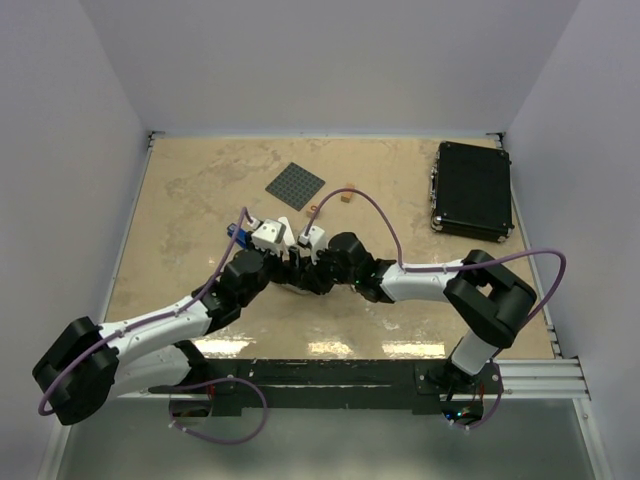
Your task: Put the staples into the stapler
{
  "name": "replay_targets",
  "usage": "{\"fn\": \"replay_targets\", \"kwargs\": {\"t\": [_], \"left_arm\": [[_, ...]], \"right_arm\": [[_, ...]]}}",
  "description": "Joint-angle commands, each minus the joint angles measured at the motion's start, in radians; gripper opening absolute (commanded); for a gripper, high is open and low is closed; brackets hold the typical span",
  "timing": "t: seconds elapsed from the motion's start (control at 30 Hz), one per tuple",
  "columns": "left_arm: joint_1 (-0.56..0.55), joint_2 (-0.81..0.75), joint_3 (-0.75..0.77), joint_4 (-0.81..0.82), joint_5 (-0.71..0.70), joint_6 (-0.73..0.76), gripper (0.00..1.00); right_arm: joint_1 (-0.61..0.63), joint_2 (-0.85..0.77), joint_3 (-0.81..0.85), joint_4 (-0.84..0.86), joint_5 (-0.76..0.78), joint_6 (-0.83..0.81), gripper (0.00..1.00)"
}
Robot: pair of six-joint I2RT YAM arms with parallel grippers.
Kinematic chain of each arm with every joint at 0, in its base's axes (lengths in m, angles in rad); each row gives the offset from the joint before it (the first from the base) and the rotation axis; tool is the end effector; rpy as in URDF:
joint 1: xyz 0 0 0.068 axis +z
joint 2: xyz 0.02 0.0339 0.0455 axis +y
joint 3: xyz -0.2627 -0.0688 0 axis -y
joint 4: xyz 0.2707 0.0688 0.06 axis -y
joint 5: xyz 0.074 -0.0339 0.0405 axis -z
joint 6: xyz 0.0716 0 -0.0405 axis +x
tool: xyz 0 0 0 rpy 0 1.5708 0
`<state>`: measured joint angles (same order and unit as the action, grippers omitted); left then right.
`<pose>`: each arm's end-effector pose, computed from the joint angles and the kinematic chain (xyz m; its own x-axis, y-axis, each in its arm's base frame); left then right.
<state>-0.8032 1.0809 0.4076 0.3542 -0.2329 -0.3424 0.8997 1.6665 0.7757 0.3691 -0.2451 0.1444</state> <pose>0.2076 -0.1913 0.1783 -0.3892 -0.0672 -0.9187 0.4430 0.8608 -0.2506 0.2266 0.3134 0.1307 -0.4348 -0.3231 -0.8405 -0.8367 0.4901 0.2444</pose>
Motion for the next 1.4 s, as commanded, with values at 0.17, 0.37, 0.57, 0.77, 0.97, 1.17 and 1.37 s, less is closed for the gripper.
{"fn": "replay_targets", "kwargs": {"t": [0.17, 0.37, 0.57, 0.77, 0.97, 1.17, 1.37], "left_arm": [[-0.090, -0.117, 0.068, 0.039, 0.181, -0.106, 0.91], [-0.074, -0.216, 0.030, -0.107, -0.087, -0.170, 0.93], [-0.067, -0.331, -0.007, -0.264, -0.328, -0.230, 0.93], [-0.060, -0.446, -0.013, -0.353, -0.532, -0.187, 0.93], [-0.047, -0.519, 0.000, -0.402, -0.681, -0.045, 0.97], [-0.001, -0.569, -0.010, -0.330, -0.707, 0.107, 1.00], [0.131, -0.578, -0.064, -0.222, -0.588, 0.166, 1.00]], "right_arm": [[0.008, -0.016, -0.024, 0.263, 0.067, -0.014, 0.12], [0.007, -0.050, -0.072, 0.194, 0.061, -0.016, 0.30], [0.007, -0.129, -0.076, 0.047, 0.061, -0.020, 0.49], [0.008, -0.179, 0.029, -0.166, 0.128, -0.022, 0.48], [0.007, -0.077, 0.206, -0.358, 0.138, -0.055, 0.39], [0.010, 0.030, 0.235, -0.443, 0.124, -0.057, 0.33], [0.022, 0.114, 0.186, -0.529, 0.145, 0.010, 0.32]]}}
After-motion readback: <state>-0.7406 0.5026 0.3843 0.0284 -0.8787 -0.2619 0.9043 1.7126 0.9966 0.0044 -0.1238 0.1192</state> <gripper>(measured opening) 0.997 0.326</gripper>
